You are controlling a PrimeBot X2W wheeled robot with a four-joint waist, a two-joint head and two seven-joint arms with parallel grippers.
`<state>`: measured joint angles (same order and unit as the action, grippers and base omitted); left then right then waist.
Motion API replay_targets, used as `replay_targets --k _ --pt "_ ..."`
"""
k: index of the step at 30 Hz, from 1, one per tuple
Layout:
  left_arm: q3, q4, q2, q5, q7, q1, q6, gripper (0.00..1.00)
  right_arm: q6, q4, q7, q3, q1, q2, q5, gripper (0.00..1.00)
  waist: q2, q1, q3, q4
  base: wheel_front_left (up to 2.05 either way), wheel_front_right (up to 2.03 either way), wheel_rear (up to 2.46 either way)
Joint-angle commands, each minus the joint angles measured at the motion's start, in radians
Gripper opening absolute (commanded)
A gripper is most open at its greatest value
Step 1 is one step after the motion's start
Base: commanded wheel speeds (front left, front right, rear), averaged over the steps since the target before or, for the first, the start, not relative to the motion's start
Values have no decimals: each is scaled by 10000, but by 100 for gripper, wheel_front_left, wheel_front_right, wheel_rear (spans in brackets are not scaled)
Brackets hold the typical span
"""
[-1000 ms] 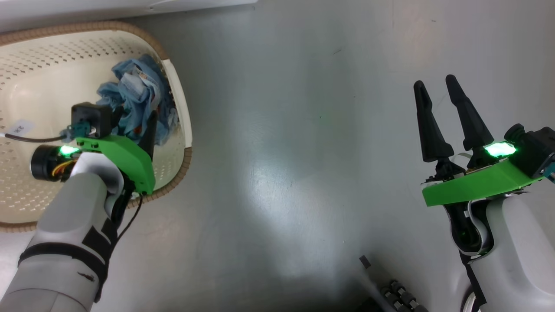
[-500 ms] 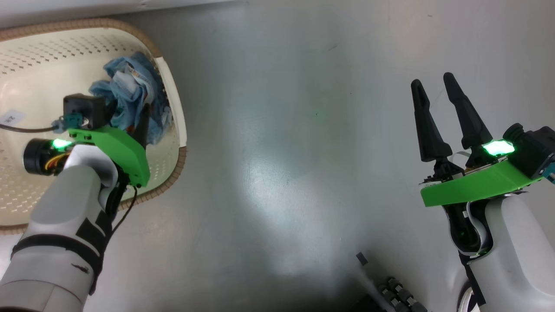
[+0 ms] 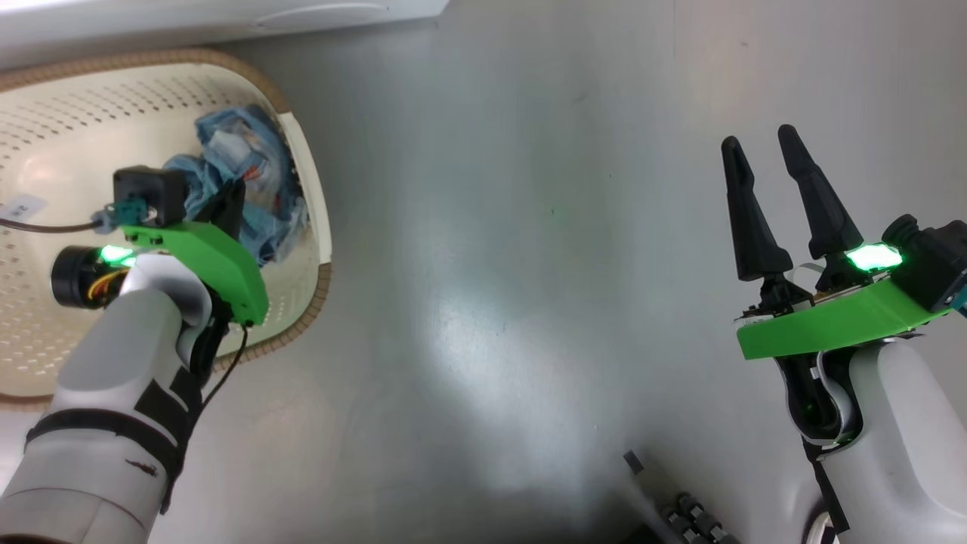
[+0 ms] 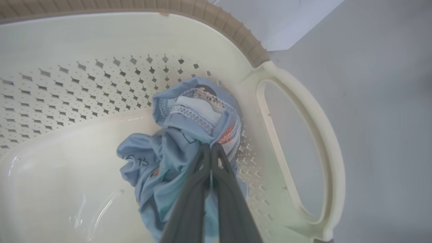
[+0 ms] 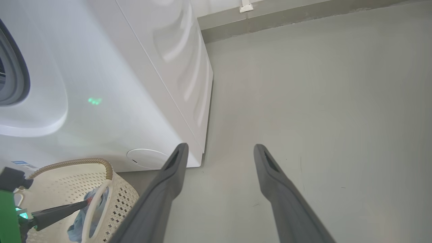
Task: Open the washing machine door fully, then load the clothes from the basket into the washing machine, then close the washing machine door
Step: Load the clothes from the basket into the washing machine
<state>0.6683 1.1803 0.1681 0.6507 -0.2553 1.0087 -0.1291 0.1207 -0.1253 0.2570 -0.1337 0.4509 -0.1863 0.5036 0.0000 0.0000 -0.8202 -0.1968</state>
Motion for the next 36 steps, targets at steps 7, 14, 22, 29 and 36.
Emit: replay_targets --k 7,14,22,29,36 --pt "-853 -934 459 300 -65 -705 -15 0 100 21 48 -117 -468 -48 -21 100 0 0 813 354 0 0 0" --pt "-2010 -1955 483 -61 -65 -1543 -15 0 100 -233 48 -59 -591 -118 49 100 0 0 1608 703 0 0 0" --pt "-3569 -3218 364 -848 -65 -2634 -15 0 100 -491 48 56 -941 -250 89 100 0 0 2596 1059 0 0 0" --pt "-4844 -4423 155 -1807 -65 -3787 -15 0 100 -707 48 144 -1361 -476 142 100 0 0 3562 1355 0 0 0" --pt "-5715 -5777 17 -2577 -65 -4891 -15 0 100 -871 48 216 -1761 -651 173 100 0 0 4515 1569 0 0 0"
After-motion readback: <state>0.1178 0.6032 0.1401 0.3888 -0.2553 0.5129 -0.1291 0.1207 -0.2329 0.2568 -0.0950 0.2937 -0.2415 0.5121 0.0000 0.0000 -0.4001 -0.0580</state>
